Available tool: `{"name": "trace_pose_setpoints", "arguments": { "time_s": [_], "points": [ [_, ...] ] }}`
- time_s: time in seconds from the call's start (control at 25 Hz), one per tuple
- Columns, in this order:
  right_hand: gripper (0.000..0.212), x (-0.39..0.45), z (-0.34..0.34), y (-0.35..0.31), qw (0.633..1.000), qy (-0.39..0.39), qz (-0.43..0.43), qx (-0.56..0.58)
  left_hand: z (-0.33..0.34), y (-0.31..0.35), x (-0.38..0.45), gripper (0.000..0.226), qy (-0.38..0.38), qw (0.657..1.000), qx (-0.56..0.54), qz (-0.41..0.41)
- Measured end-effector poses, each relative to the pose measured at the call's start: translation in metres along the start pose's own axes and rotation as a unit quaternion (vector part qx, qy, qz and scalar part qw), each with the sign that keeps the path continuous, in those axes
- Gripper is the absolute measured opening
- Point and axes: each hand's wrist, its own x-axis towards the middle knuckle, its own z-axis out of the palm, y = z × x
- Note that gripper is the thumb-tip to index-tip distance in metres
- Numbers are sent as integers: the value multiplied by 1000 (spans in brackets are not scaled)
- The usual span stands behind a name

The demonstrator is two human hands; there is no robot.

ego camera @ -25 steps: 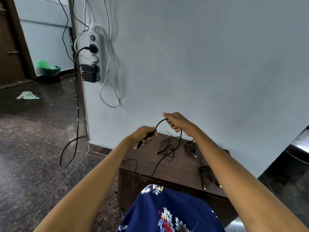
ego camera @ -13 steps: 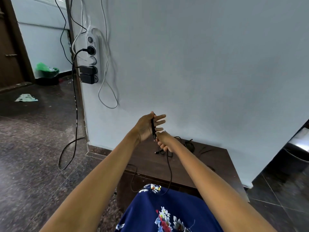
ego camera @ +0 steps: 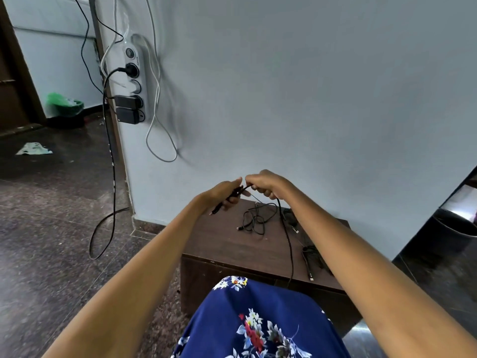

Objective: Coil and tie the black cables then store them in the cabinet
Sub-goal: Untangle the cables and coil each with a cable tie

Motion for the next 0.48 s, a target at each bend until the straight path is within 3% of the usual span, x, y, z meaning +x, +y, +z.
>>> {"name": "trace_pose_setpoints", "arguments": {
  "time_s": [0.12,0.24,0.32,0.48],
  "points": [
    [29,4,3,11,988,68,-15,137,-5,-1,-6,45,-99,989,-110,13],
    [34,8,23,23,969,106,22,224,-2,3,-8,36,-131,957,-249,76],
    [38,7,41,32,968,93,60,226,2,7,-5,30,-114,937,-315,102],
    [41,-2,62,35,982,-42,98,154,15,3,12,31,16,907,-408,99]
  ]
}}
